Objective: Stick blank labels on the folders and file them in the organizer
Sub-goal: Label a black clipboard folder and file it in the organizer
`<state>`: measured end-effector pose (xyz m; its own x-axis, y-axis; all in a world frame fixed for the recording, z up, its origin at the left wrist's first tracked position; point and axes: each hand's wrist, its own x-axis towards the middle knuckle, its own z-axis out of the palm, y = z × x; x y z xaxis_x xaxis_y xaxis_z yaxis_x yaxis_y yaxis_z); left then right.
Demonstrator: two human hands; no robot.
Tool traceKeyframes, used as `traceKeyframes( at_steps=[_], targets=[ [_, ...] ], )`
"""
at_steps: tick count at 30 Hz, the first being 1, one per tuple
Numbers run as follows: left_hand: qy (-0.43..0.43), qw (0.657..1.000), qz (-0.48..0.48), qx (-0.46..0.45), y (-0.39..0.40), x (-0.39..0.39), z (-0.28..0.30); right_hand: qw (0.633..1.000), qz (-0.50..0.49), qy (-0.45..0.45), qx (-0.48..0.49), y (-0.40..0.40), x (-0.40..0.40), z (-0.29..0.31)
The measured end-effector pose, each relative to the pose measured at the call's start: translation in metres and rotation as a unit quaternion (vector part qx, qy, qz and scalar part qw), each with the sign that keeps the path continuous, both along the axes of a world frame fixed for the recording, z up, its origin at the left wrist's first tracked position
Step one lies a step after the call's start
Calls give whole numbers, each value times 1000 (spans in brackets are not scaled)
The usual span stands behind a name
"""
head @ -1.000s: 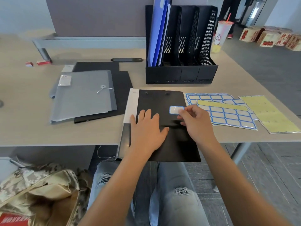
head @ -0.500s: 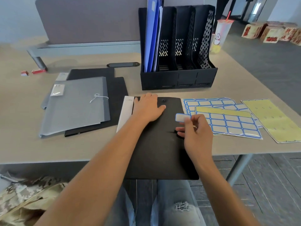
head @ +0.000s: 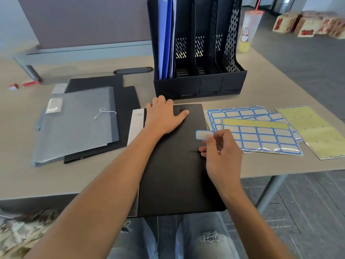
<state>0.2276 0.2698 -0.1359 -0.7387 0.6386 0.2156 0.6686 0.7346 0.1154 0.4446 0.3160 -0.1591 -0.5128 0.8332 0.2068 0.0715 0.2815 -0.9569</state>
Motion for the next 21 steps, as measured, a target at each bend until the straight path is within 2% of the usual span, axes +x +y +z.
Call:
traceKeyframes(
  at_steps=[5,9,13,21],
  targets=[
    [0,997,-8,77,-13,6,44,999,-16,25,30,-7,3,4],
    [55,989,-28,131,-21,30,97,994,-14,80,68,-16,12,21],
    [128,970,-52,198,-28,73,151,984,-33,131,114,-19,23,68],
    [213,934,-72,277,-39,136,234,973,-1,219,75,2,52,159]
  ],
)
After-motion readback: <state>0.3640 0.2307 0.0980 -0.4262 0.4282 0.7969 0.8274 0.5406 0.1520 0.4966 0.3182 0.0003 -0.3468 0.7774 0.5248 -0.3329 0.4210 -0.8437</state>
